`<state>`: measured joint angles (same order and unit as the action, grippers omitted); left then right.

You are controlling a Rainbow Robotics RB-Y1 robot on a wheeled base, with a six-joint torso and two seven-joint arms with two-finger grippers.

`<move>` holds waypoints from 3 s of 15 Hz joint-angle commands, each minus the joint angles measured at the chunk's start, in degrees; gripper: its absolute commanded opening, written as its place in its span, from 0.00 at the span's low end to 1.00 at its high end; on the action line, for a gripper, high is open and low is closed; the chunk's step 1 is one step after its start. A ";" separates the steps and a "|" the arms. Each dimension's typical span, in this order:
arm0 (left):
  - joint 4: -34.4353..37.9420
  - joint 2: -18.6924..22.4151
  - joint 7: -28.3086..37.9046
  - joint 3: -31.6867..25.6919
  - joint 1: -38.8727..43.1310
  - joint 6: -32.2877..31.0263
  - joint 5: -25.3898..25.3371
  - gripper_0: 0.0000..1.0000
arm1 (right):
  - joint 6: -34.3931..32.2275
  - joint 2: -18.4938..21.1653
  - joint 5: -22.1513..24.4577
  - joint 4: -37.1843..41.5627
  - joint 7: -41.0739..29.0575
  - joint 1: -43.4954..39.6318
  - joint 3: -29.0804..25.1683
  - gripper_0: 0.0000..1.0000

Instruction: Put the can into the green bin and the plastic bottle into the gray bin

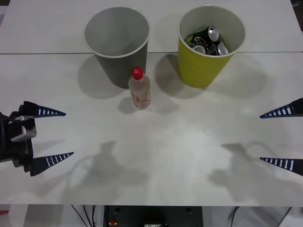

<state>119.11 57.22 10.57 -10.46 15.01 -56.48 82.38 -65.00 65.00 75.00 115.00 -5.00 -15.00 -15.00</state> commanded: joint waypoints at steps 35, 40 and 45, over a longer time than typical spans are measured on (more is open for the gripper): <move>-13.38 -25.22 66.51 36.39 -8.59 60.52 71.43 1.00 | 0.00 0.00 0.00 0.00 0.00 0.00 0.00 1.00; -19.27 -33.49 64.05 36.39 -9.12 65.36 71.87 1.00 | 0.00 0.00 0.00 0.00 0.00 0.00 0.00 1.00; -27.79 -38.32 61.06 36.39 -11.85 73.00 71.96 1.00 | 0.00 0.00 0.00 0.00 0.00 0.00 0.00 1.00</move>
<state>92.67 19.54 72.18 25.87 3.62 15.24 154.29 -65.00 65.00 75.00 115.00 -5.00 -15.00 -15.00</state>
